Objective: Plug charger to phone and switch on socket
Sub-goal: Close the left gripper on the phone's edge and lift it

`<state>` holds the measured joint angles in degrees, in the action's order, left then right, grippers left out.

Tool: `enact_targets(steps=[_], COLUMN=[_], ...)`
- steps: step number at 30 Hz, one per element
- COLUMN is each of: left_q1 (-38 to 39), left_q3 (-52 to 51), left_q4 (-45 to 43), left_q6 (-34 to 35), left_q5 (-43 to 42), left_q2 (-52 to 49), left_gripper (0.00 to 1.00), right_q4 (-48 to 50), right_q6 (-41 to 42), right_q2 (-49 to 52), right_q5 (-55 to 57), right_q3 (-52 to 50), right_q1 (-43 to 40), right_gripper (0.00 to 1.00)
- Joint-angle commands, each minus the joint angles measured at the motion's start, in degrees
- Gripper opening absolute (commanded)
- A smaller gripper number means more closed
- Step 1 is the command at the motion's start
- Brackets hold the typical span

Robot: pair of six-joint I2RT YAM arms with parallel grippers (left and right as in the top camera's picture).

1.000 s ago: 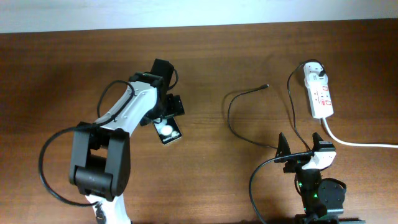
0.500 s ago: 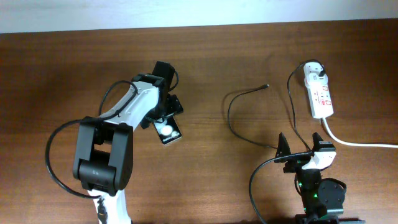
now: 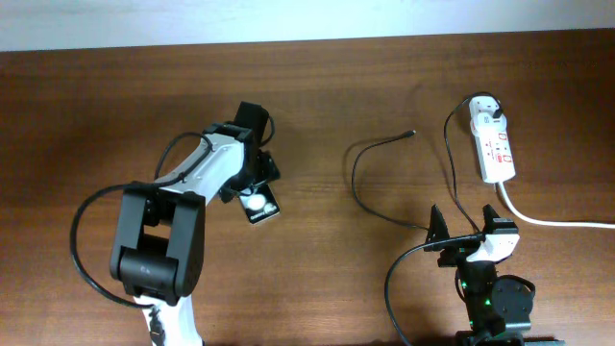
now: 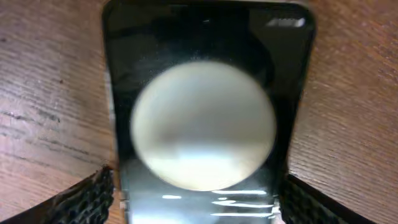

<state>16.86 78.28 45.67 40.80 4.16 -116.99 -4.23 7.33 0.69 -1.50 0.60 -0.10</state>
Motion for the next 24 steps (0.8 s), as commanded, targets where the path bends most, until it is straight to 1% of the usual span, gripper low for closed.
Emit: enact_targets(steps=[1,3,6,9,12,15,20,24], left_q1=[-0.13,-0.13,-0.13,-0.13,-0.13,-0.13,-0.13,-0.13], left_q3=[-2.45,-2.45,-2.38,-0.46,3.04,3.65,3.65,3.65], left_q4=[0.39,0.39,0.44,2.23,5.84,6.82,10.56,13.64], left_q6=[0.37,0.37,0.33,-0.55,-0.57,-1.84,-1.84,-1.84], left_q5=[-3.96,-4.39,-4.42,-4.39,-4.42,-4.39,-4.46,-4.44], left_q2=[-1.42,-1.42,-1.40,-1.16,0.42,3.65,11.02,19.80], left_gripper=[0.75,0.70,0.69,0.62,0.63,0.63,0.63,0.63], right_q4=[-0.28,-0.28,-0.28,-0.28,-0.28,-0.28,-0.28,-0.28], right_q6=[0.02,0.02,0.02,0.02,0.00,0.02,0.02,0.02], right_q2=[-0.33,-0.33,-0.33,-0.33,-0.33,-0.33,-0.33,-0.33], right_q5=[0.04,0.04,0.04,0.04,0.04,0.04,0.04,0.04], right_q3=[-0.28,-0.28,-0.28,-0.28,-0.28,-0.28,-0.28,-0.28], right_q1=[0.42,0.42,0.42,0.42,0.42,0.42,0.42,0.42], right_gripper=[0.99,0.99,0.99,0.99,0.99,0.99,0.99,0.99])
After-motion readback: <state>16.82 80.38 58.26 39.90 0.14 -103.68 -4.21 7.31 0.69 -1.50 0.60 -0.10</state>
